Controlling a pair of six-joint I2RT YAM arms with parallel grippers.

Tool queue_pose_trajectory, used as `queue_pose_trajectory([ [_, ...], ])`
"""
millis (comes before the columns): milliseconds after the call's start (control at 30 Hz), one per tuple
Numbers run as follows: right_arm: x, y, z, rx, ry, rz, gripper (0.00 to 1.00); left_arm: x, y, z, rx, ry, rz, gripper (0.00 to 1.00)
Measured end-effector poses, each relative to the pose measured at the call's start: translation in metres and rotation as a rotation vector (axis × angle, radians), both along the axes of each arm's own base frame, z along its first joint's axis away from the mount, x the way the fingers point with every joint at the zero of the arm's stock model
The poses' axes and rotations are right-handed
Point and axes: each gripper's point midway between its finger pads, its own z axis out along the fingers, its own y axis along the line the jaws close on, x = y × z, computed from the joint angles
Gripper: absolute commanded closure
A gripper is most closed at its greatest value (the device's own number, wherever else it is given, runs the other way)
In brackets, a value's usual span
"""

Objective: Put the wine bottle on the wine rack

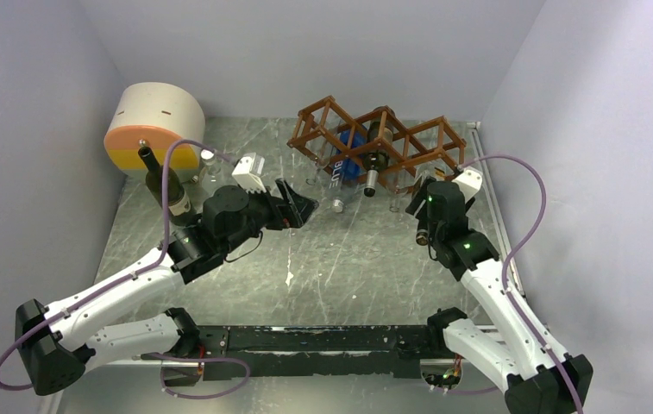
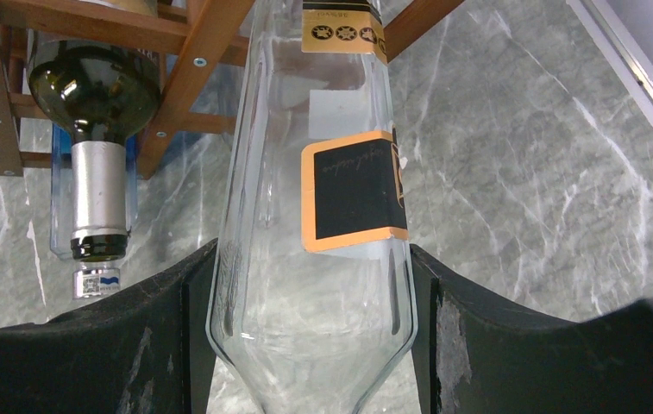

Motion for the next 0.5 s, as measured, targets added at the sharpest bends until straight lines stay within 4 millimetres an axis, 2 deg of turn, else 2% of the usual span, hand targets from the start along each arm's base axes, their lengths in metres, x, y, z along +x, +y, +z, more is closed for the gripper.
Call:
queue_pose_trajectory([
  [267, -0.001, -0.002, 0.003, 0.022, -0.018, 0.007, 1.0, 0.008, 0.014, -0.003, 0.01, 0.031, 0.1, 0.05],
  [500, -0.007, -0.003, 0.013, 0.042, -0.06, 0.011, 1.0, 0.006, 0.017, 0.0, 0.054, -0.051, 0.063, 0.05],
])
